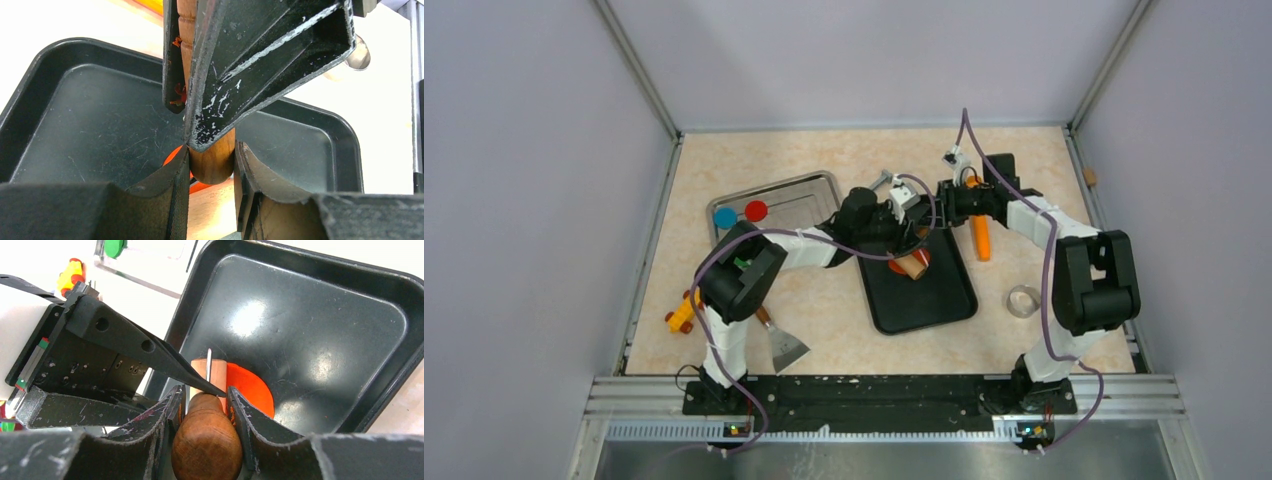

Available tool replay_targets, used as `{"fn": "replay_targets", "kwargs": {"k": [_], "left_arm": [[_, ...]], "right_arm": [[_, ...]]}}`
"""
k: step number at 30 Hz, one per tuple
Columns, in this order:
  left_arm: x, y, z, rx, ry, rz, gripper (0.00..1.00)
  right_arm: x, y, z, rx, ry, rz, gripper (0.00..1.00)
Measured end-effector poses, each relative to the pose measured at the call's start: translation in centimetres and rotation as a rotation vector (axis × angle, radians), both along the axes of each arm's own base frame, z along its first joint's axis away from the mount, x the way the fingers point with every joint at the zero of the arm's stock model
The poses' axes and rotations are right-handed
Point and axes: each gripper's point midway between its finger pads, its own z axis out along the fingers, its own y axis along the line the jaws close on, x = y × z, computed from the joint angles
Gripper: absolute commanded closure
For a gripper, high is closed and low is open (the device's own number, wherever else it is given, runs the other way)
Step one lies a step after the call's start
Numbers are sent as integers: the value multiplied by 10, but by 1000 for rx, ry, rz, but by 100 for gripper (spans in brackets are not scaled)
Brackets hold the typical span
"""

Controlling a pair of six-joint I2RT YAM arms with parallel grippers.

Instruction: Roll out the dumpling wrappers from the dough

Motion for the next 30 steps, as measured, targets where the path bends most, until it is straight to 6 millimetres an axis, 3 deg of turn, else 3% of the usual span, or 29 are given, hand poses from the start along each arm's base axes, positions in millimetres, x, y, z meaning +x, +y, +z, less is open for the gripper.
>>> {"fn": "replay_targets", "kwargs": {"k": [30], "left_arm": [[-11, 21, -7, 50, 60, -4, 100]], "right_arm": [[-10, 20, -9, 37, 8, 28, 100]]}}
